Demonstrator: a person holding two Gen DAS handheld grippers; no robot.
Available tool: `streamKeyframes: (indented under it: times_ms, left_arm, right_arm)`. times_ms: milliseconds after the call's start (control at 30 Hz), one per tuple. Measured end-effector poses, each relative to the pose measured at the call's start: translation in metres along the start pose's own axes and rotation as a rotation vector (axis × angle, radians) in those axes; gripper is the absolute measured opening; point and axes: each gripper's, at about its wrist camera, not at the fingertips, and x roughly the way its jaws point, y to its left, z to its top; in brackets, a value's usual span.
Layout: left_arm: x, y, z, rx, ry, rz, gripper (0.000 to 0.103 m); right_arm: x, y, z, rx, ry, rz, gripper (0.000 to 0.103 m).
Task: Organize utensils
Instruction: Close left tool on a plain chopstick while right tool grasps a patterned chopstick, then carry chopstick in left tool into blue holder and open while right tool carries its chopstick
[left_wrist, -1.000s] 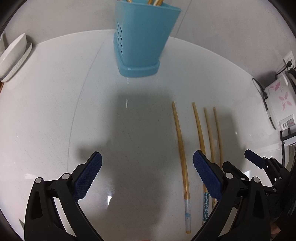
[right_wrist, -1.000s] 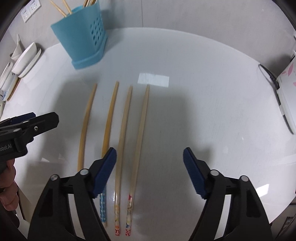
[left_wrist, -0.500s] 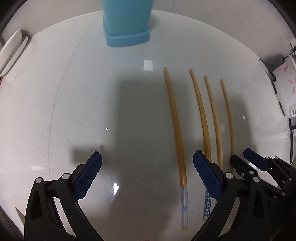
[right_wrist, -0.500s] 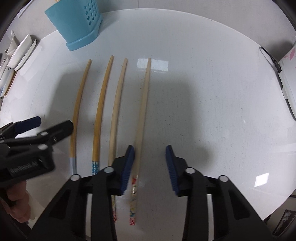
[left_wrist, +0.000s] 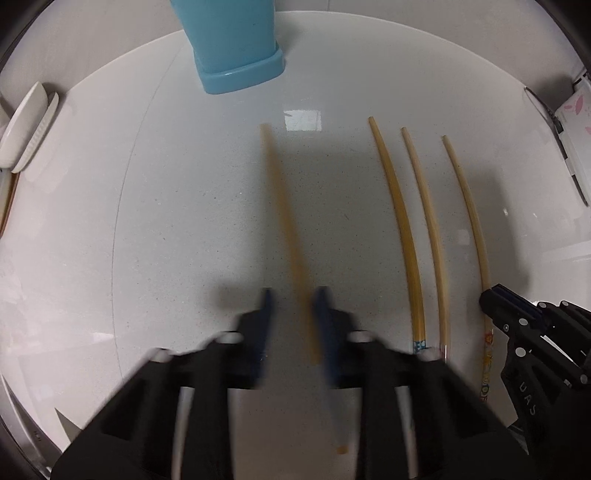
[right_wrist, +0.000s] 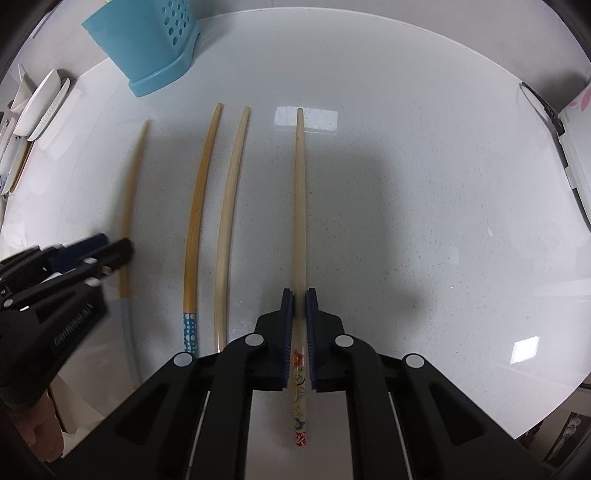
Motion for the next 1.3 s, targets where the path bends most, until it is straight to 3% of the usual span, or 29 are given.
streamKeyframes:
  times_ms: [333, 733, 1300]
  left_arm:
    - [-0.002, 0.011, -0.007, -0.01, -0.011, -0.019, 0.007]
    - [-0.012, 0.016, -0.012, -0.017, -0.053, -0.038, 0.007]
    - [-0.081, 0.05, -0.005, -0.055, -0.231, -0.097, 0.007]
  right_arm:
    - [-0.006, -0.011, 0.011, 0.01, -0.019, 0.007, 0.006]
    - [-0.023, -0.006, -0.005, 0.015, -0.061, 0.005, 0.006]
    - [-0.073, 0.002, 0.006, 0.001, -0.189, 0.021, 0.006]
